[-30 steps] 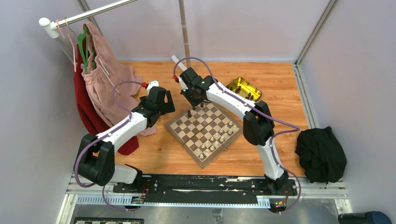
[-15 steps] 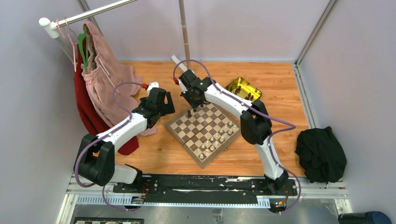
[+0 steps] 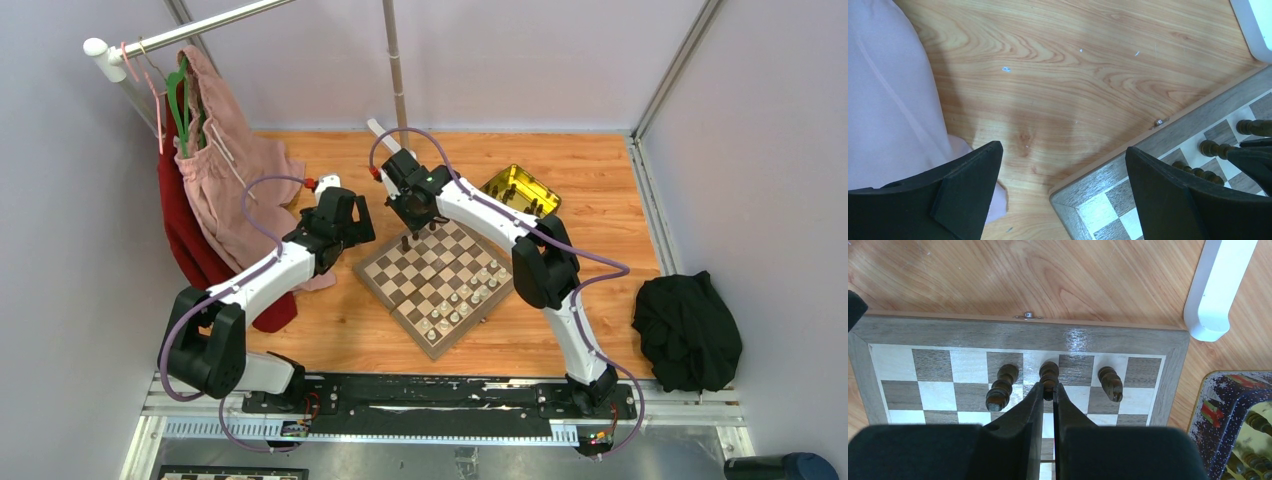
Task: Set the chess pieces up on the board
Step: Place the chess piece on the chessboard.
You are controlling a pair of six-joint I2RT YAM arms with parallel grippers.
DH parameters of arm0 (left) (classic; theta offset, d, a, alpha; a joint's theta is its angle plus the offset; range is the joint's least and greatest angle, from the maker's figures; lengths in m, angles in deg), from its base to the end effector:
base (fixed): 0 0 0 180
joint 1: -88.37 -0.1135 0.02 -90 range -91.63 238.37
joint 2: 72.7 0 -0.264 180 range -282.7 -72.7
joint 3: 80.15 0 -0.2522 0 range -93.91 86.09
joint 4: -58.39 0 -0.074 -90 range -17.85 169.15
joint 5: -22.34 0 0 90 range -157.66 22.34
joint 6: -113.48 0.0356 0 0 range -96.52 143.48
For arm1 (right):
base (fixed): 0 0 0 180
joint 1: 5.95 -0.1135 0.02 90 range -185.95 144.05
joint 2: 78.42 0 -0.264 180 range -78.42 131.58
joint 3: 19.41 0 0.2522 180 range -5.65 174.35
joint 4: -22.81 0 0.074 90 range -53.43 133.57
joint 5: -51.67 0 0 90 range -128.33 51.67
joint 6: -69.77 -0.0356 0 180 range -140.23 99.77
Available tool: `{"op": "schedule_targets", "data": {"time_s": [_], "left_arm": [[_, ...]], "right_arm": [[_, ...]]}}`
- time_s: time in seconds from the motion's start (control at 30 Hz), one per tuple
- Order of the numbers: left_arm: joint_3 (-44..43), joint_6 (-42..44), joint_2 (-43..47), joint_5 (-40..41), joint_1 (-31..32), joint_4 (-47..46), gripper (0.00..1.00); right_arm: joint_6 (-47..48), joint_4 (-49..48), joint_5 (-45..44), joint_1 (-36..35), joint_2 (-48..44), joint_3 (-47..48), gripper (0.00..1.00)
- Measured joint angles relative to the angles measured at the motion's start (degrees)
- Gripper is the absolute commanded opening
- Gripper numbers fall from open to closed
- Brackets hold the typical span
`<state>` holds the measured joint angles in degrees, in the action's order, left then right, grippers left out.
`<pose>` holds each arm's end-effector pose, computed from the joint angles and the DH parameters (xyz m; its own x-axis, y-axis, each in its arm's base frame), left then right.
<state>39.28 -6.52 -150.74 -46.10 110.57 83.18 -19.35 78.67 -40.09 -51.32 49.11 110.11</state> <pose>0.2689 -0.0956 0.2240 -0.5890 -0.2619 -0.7645 -0.2251 0.9618 -0.1560 0.3503 0.3533 0.2431 -0.5566 -0.5857 -0.5892 -0.7072 0.7062 -0.0339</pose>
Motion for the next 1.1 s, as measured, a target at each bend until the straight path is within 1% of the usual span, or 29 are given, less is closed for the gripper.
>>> {"op": "schedule_targets", "data": {"time_s": [0.9, 1.0, 1.1], "left_arm": [[0.0, -0.1, -1.1, -0.6, 0.0, -0.6, 1.0], [0.0, -0.2, -1.1, -0.6, 0.0, -0.6, 1.0], [0.0, -0.2, -1.1, -0.7, 0.0, -0.6, 1.0]], "right_arm": [[0.1, 0.3, 1.8, 0.0, 0.5, 0.1, 0.0], [0.2, 0.4, 1.8, 0.0, 0.5, 0.1, 0.02], [0.2, 0.5, 1.8, -0.1, 0.5, 0.1, 0.08]]}}
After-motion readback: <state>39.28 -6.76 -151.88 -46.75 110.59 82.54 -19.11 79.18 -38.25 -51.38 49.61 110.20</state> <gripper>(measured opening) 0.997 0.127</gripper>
